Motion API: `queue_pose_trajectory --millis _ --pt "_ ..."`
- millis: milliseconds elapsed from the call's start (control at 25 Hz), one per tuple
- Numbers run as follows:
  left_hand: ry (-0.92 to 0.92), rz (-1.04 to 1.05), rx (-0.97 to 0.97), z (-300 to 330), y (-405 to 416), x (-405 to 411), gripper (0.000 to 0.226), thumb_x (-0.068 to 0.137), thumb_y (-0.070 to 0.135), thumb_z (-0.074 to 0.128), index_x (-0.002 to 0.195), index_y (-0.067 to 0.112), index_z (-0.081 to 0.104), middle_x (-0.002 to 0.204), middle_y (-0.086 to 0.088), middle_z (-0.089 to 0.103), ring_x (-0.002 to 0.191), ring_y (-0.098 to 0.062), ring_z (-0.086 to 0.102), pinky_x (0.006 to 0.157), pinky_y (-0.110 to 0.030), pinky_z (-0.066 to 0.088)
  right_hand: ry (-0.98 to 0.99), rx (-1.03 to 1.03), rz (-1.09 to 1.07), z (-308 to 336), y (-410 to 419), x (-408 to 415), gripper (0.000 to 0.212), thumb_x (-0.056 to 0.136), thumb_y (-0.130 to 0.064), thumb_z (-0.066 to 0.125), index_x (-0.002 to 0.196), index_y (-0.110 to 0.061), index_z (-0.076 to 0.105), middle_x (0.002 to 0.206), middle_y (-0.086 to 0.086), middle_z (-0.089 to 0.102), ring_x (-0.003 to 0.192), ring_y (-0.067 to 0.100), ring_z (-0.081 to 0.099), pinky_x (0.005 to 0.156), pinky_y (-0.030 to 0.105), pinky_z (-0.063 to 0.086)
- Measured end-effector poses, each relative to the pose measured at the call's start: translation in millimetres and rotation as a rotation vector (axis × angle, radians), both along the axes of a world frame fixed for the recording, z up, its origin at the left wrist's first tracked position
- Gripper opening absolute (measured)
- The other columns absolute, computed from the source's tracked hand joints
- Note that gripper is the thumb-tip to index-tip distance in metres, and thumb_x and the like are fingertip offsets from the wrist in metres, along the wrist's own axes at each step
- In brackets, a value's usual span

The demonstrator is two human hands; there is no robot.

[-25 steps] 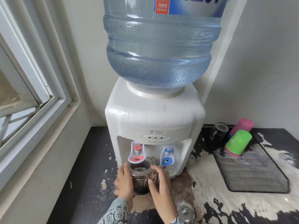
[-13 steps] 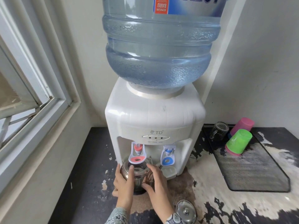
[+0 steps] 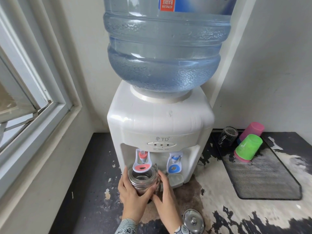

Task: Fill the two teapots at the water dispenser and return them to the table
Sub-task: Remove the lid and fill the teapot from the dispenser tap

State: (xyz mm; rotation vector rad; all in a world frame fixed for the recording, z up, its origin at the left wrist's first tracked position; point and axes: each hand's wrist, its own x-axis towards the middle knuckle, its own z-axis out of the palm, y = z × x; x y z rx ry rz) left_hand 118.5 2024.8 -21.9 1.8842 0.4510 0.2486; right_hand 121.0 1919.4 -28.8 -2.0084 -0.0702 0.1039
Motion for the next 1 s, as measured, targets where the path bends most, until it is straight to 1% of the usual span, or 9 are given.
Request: queue_pose_trajectory --millis 160,280,400,520,640,800,1000 --pt "0.014 -0.016 -0.012 0.0 4.4 1.1 0.112 0.057 0.025 0.087 0.144 0.026 0.017 0.145 -0.013 0.024 0.136 -0.020 0.018 0.113 -0.048 0.020 -0.003 0.016 -0.014 -0.7 -0.2 -1.4 0.079 0.079 -0.003 0.061 0.124 -0.054 0.022 0.135 -0.014 0.041 0.122 -0.002 0.041 0.096 0.010 0.033" --pt "0.034 -0.042 -0.026 0.7 7.9 2.0 0.114 0.054 0.030 0.088 0.143 0.030 0.016 0.143 -0.010 0.024 0.136 -0.019 0.017 0.113 -0.049 0.022 -0.001 0.016 -0.023 -1.4 0.9 -3.0 0.080 0.079 -0.003 0.062 0.126 -0.054 0.022 0.141 -0.014 0.039 0.124 -0.002 0.041 0.098 0.014 0.035" --pt "0.031 -0.068 -0.023 1.8 9.2 2.0 0.116 0.053 0.036 0.088 0.142 0.032 0.014 0.145 -0.007 0.024 0.136 -0.017 0.018 0.113 -0.049 0.022 0.000 0.006 -0.022 -1.7 1.5 -4.8 0.081 0.078 -0.004 0.062 0.125 -0.055 0.021 0.143 -0.014 0.039 0.127 0.002 0.043 0.100 0.017 0.036" --pt "0.031 -0.074 0.014 3.1 9.2 0.7 0.118 0.052 0.041 0.087 0.143 0.033 0.012 0.147 -0.005 0.027 0.137 -0.021 0.021 0.113 -0.050 0.022 0.006 -0.005 -0.025 -1.3 1.7 -6.5 0.082 0.078 -0.006 0.063 0.125 -0.057 0.020 0.142 -0.016 0.040 0.126 0.005 0.045 0.099 0.019 0.037" --pt "0.037 -0.073 0.019 5.4 9.0 0.1 0.119 0.052 0.043 0.086 0.143 0.034 0.011 0.147 -0.006 0.029 0.137 -0.024 0.024 0.112 -0.050 0.021 0.005 -0.003 -0.022 -0.9 1.7 -6.7 0.082 0.078 -0.006 0.063 0.126 -0.056 0.020 0.142 -0.014 0.042 0.126 0.004 0.045 0.099 0.019 0.038" --pt "0.047 -0.065 -0.008 9.6 9.5 -0.1 0.121 0.051 0.042 0.087 0.144 0.038 0.010 0.146 -0.011 0.029 0.137 -0.026 0.025 0.113 -0.050 0.022 -0.001 0.016 -0.023 -1.9 2.0 -6.1 0.082 0.077 -0.007 0.064 0.126 -0.057 0.021 0.141 -0.013 0.044 0.126 0.006 0.046 0.102 0.025 0.040" --pt "0.071 -0.079 -0.023 13.9 10.0 0.4 0.122 0.051 0.041 0.087 0.144 0.039 0.008 0.146 -0.012 0.028 0.138 -0.027 0.026 0.114 -0.051 0.022 -0.008 -0.025 -0.016 5.2 0.1 -6.7 0.079 0.079 -0.011 0.065 0.124 -0.057 0.019 0.142 -0.012 0.044 0.126 0.007 0.047 0.101 0.026 0.041"
